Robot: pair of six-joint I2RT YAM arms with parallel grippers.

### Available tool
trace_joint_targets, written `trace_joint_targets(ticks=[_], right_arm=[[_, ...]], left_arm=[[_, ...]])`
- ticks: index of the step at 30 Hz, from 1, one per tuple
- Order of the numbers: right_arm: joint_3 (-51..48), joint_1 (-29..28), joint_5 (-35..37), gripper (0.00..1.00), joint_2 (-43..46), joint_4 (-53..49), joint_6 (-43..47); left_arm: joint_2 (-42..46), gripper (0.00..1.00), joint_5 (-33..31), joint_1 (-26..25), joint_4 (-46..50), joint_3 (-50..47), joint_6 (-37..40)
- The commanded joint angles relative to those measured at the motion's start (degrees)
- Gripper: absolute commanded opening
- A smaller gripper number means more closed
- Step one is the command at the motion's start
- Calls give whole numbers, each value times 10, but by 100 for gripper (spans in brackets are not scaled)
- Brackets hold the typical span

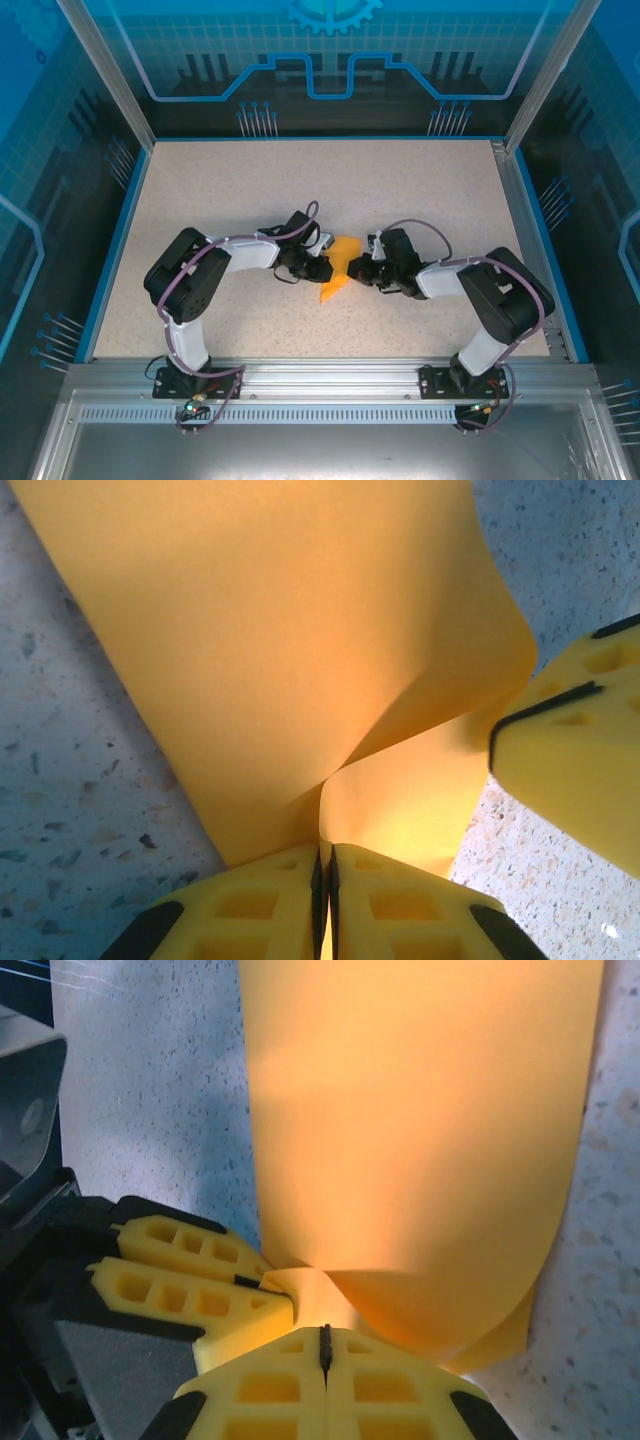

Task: Fold a paper plane with a square sheet of paper (pick it up from the middle)
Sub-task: Third fold the triangle at the center of the table.

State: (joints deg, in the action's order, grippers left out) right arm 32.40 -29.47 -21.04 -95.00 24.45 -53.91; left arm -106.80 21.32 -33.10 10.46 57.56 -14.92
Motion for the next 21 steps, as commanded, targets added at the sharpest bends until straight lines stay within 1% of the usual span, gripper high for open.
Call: trace_joint_targets(ticks=[1,5,8,10,14,17,21], right_arm=[[14,5,-5,0,-20,-13,10],[16,8,36,0,-38,-70,14],[6,12,47,0,-55,-75,4],[11,14,37,0,-58,-75,4],[21,17,20,0,-21,-82,11],[26,31,-1,0,8,-86,19],[32,50,-21,0,18,-85,29]], left_arm=[[-23,14,-15,3,33,1,12],[-23,13,-15,3,33,-1,13],[-23,14,-15,3,35,-1,14],[-22,14,-15,3,36,-1,14],[-20,13,-15,3,37,-2,15],[-20,14,-15,3,38,0,16],[-21,13,-15,3,38,1,16]])
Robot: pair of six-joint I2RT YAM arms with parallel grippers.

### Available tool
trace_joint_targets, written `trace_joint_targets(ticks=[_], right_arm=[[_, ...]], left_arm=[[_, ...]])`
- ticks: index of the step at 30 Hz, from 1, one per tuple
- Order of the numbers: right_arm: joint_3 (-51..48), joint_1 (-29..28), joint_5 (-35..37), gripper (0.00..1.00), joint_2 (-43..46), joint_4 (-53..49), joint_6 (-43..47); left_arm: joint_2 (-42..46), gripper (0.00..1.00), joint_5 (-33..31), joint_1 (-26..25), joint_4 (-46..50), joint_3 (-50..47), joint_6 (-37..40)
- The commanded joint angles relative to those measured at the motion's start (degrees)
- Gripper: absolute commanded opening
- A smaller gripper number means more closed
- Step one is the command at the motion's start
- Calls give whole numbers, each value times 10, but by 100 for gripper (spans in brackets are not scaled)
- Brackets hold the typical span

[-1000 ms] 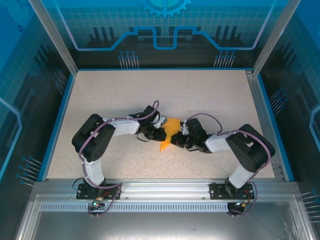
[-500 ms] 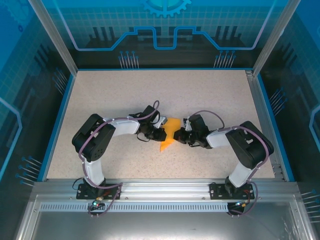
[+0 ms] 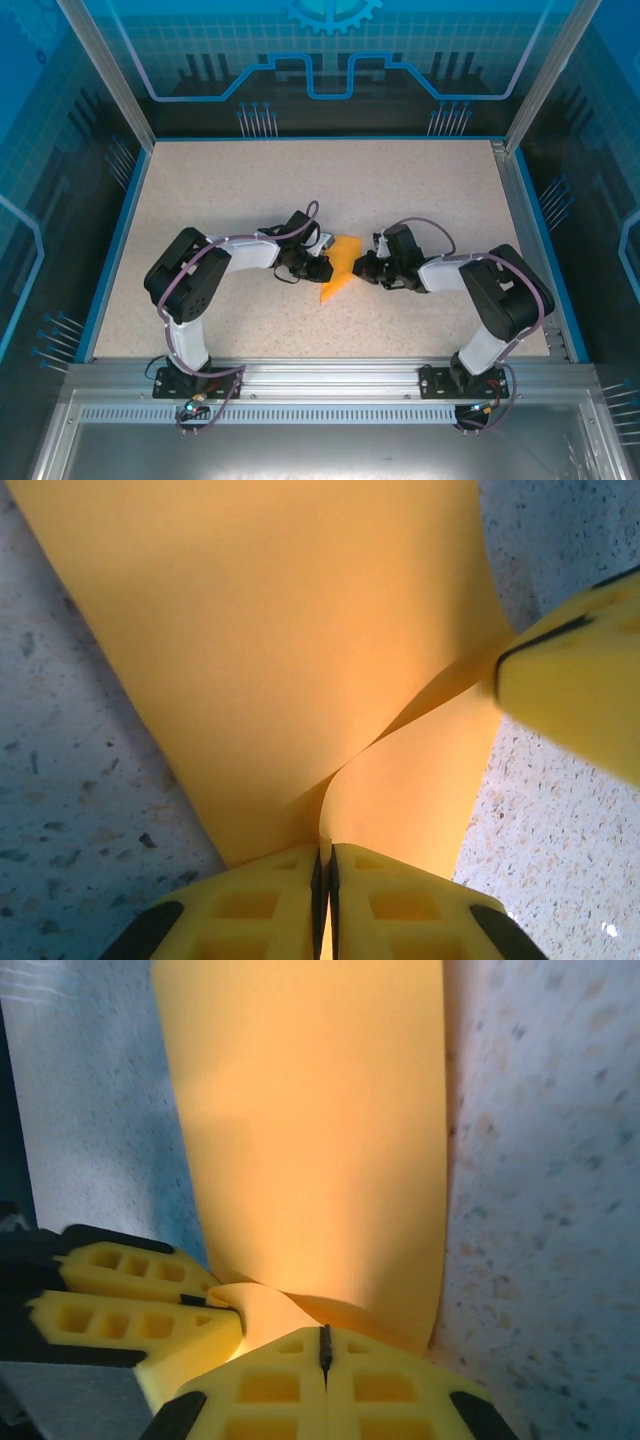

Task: Fold a paper plane with a square sheet of paper (pick it up from the middle)
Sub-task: Third fold the triangle at the center of the table.

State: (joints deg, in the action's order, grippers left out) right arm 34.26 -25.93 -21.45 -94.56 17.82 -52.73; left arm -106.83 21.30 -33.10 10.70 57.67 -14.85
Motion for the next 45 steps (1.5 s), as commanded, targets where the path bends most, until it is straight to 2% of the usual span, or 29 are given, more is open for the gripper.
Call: trace_joint_targets(ticks=[1,6,14,17,24,30,34,40,45], right_arm=[[14,17,-24,0,12,-14,18],[18,20,-34,0,-17,-2,16],[-5,19,38,0,-43,-41,13],[-8,19,41,0,-43,-48,20],[20,21,38,0,15,-93,45],[28,8,5,2,51,-65,38],[47,-18,-8,2,23,-62,36],[47,-26,-25,1,-31,-26,18],[39,-24,0,0,-62,-38,23]], left_arm=[[-21,13,-15,3,36,1,16],[-22,13,-14,3,37,2,16],[-20,13,-17,3,37,-2,17],[-20,13,-17,3,38,-2,18],[-21,13,-15,3,39,-1,18],[-19,14,-16,3,39,-1,17],[-20,14,-16,3,40,1,17],[-20,14,-16,3,40,1,17],[-15,14,-13,3,43,3,15]])
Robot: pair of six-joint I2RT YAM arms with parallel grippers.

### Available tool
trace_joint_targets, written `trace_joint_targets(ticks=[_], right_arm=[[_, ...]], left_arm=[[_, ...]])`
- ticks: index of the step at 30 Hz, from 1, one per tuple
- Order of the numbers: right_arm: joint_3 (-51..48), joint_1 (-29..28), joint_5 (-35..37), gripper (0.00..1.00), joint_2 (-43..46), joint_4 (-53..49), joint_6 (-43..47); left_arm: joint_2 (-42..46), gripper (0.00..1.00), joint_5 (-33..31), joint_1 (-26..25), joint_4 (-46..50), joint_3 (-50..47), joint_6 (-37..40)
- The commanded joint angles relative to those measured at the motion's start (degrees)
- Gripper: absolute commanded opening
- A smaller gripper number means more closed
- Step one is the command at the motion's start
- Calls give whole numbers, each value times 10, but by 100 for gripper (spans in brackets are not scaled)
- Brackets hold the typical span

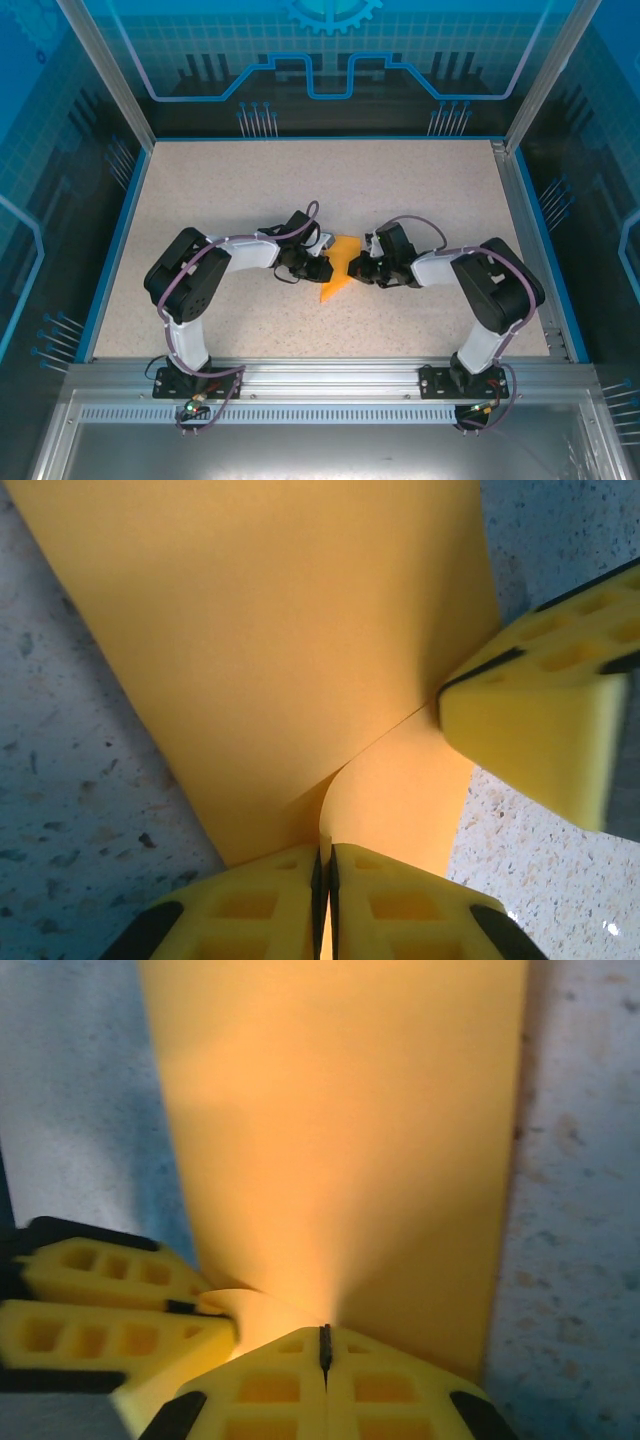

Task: Fold a paper plane with a square sheet of paper (pick it up from the middle)
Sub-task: Third fold the triangle at the center of the table.

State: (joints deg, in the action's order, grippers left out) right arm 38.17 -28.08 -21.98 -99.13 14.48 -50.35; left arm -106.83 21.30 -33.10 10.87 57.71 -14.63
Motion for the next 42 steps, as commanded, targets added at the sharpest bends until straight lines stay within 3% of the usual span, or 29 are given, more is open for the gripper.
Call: trace_joint_targets(ticks=[1,6,9,11,14,16,20,23,26,34,42], right_arm=[[-3,-2,9,0,-19,-6,-2],[-13,-2,26,0,-22,-19,4],[-5,-2,17,0,-29,-23,8],[-1,-4,17,0,-31,-27,8],[2,-5,25,0,-29,-36,4],[2,-5,27,0,-29,-39,3],[9,-5,30,0,-34,-55,10],[9,-5,34,0,-33,-61,12],[9,-4,35,0,-34,-66,14],[7,-3,39,0,-35,-72,14],[11,-4,39,0,-38,-81,17]], left_arm=[[-9,14,-10,3,47,7,9],[32,22,-35,2,72,29,-6],[59,37,-45,3,92,39,-7],[81,42,-58,3,105,40,-19],[114,44,-61,3,110,27,-39],[128,42,-44,3,113,20,-57],[146,31,55,-3,64,-10,-113],[127,27,133,-6,12,-21,-151],[100,26,166,-11,-24,-25,-167],[43,25,184,-12,-17,-14,-152],[7,23,158,-4,8,-16,-125]])
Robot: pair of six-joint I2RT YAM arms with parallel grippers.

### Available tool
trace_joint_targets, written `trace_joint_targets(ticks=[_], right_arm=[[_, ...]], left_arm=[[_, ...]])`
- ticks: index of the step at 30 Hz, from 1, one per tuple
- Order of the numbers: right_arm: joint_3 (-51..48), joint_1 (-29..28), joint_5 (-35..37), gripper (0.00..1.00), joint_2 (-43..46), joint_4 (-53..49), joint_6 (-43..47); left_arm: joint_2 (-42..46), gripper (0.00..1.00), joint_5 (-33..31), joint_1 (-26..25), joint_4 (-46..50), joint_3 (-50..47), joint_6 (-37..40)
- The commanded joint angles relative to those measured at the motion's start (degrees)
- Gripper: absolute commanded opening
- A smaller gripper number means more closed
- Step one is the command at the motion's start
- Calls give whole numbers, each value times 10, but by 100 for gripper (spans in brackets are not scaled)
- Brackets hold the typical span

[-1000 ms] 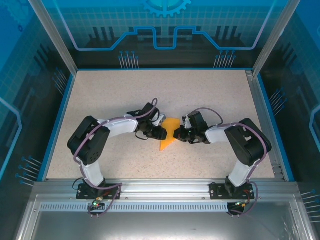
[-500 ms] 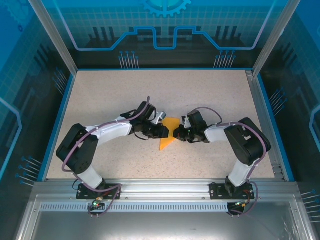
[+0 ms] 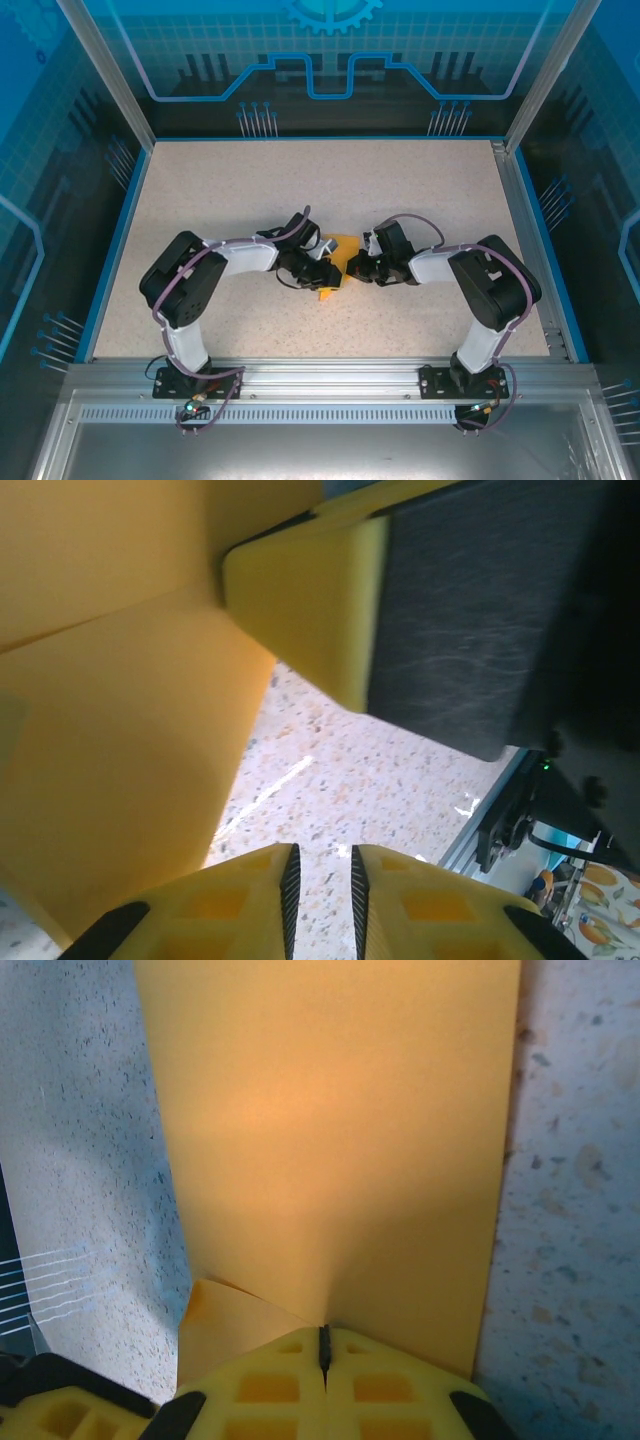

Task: Fold a paper plane with a square sheet of paper (pick it up from the middle)
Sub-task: Third fold the triangle at the center of the table.

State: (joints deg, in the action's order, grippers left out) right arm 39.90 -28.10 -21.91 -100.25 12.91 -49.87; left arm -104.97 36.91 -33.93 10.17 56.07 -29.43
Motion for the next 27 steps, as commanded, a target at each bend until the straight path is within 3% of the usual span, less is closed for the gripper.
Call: trace_joint_targets(ticks=[1,17,27], right_arm=[[-5,-3,40,0,-26,-69,13],[-1,-3,51,0,-21,-90,23],[-7,-2,58,0,-18,-90,20]], left_arm=[[-17,24,2,7,16,-2,23],[-19,22,-34,25,45,-53,51],[67,23,-15,25,33,-43,15]])
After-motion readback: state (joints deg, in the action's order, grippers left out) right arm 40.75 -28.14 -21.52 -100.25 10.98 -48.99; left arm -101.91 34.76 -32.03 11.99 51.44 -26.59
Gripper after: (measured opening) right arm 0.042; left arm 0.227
